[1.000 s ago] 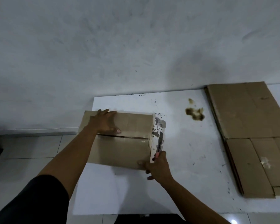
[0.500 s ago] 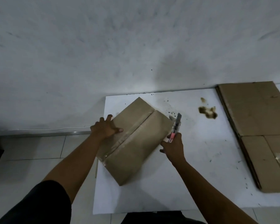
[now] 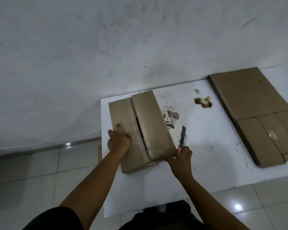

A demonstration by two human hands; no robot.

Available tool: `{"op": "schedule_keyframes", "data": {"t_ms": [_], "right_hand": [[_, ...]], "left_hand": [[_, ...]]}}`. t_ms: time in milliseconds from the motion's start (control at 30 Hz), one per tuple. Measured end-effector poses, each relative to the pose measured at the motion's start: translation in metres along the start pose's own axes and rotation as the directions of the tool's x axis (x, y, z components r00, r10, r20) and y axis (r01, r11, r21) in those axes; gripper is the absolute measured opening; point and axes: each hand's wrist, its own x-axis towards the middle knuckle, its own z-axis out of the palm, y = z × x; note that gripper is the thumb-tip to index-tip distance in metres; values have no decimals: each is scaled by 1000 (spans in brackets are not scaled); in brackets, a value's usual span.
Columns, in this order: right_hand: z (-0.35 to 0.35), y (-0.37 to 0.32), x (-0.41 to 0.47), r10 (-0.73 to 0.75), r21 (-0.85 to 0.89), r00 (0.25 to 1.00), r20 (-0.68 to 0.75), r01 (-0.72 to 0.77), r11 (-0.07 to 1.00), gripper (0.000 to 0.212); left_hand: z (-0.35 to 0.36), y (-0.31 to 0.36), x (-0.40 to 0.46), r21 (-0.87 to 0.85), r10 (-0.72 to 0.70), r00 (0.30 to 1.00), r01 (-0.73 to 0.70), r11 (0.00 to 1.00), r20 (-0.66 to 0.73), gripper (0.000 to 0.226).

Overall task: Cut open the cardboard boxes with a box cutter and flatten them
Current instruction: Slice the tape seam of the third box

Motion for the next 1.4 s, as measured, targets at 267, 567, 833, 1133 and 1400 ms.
{"op": "schedule_keyframes", "data": {"t_ms": [267,567,833,1133,1400], "right_hand": [[-7,7,28,97,168,995,-18,-93,981,63],[-21,15,60,69,177,997,41,-75,981,68],[-24,8,68,89,191,990,111,-109,976,54],[-36,34,-22,-40,12,965,260,39,999,45],[-38,54,-30,-122,-279,967,224,184,943,39]], "left_hand": [[21,19,-9,333,729,673,-720,609,123,40],[8,19,-3,341,813,514,-842,417,275,84],[17,48,-32,430,608,706,-706,563,362,88],[15,75,-39,243,512,734,-650,720,447,21],[28,76,-48,287,712,644,-764,578,280,26]]}}
